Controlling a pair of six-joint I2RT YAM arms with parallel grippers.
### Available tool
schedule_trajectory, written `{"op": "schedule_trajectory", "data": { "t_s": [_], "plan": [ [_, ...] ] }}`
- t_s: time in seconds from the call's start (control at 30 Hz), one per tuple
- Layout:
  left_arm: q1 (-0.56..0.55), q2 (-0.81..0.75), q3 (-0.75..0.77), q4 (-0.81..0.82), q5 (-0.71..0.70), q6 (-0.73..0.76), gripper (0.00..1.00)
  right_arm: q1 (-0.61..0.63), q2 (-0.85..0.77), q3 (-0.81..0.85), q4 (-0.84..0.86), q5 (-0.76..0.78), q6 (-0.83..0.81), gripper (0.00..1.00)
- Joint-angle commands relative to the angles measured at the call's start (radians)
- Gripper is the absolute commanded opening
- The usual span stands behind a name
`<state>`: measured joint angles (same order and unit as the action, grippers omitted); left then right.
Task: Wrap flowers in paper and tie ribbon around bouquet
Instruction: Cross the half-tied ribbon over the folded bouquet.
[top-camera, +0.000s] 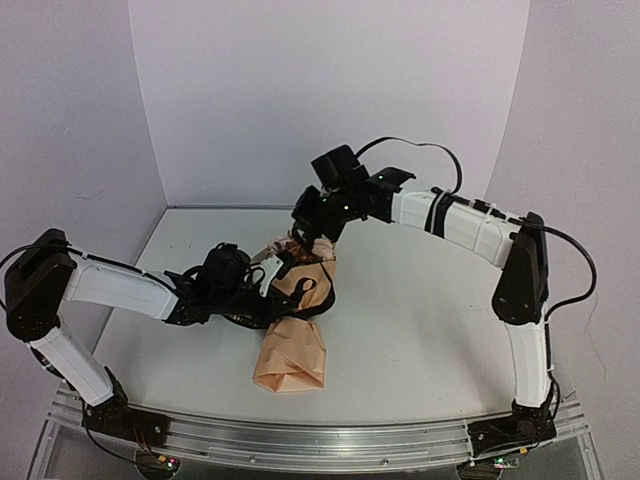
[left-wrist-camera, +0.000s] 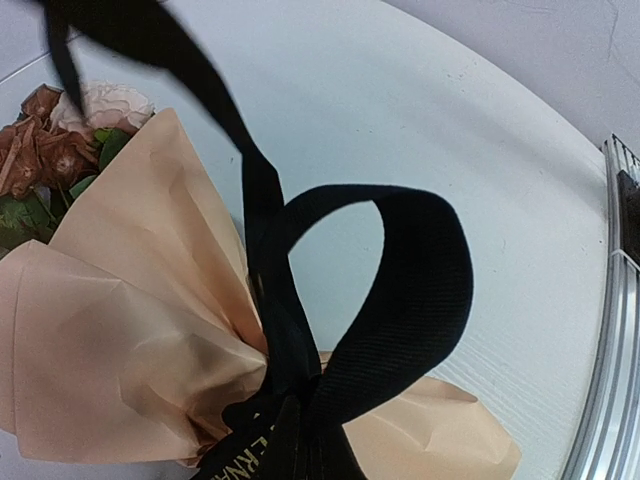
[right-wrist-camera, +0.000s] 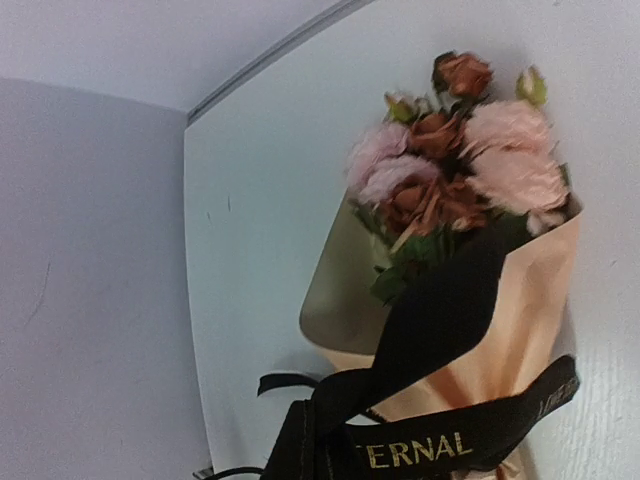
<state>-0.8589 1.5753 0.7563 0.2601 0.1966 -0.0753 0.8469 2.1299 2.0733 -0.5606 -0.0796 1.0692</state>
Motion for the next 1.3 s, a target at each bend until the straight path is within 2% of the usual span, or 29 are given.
{"op": "schedule_trajectory", "data": {
  "t_s": [0.0,0.23,0.47,0.57,0.73,0.97,1.1,1.27],
  "plan": [
    [-0.005,-0.046,-0.036,0.103,-0.007,0.012,0.00,0.032,0.098,0.092,0.031,-0.208,0.015,0.00],
    [-0.003,-0.060,-0.107,0.193,0.024,-0.046,0.00,0.047,0.141,0.082,0.136,-0.392,0.051,0.00],
    [0.007,-0.047,-0.155,0.292,0.045,-0.105,0.00,0.062,0.134,0.029,0.183,-0.498,0.046,0.00],
    [0.013,-0.039,-0.176,0.338,0.046,-0.130,0.00,0.063,0.113,-0.036,0.182,-0.489,0.032,0.00],
    [0.015,-0.023,-0.181,0.345,0.048,-0.133,0.00,0.063,0.112,-0.088,0.172,-0.506,0.012,0.15],
    [0.020,-0.021,-0.187,0.342,0.043,-0.140,0.00,0.063,0.033,-0.132,0.118,-0.421,-0.080,0.54],
    [0.026,-0.013,-0.179,0.337,0.050,-0.140,0.00,0.060,-0.008,-0.144,0.069,-0.364,-0.124,0.66],
    [0.028,-0.012,-0.173,0.332,0.054,-0.139,0.00,0.053,-0.094,-0.216,0.047,-0.284,-0.163,0.75]
  ]
}}
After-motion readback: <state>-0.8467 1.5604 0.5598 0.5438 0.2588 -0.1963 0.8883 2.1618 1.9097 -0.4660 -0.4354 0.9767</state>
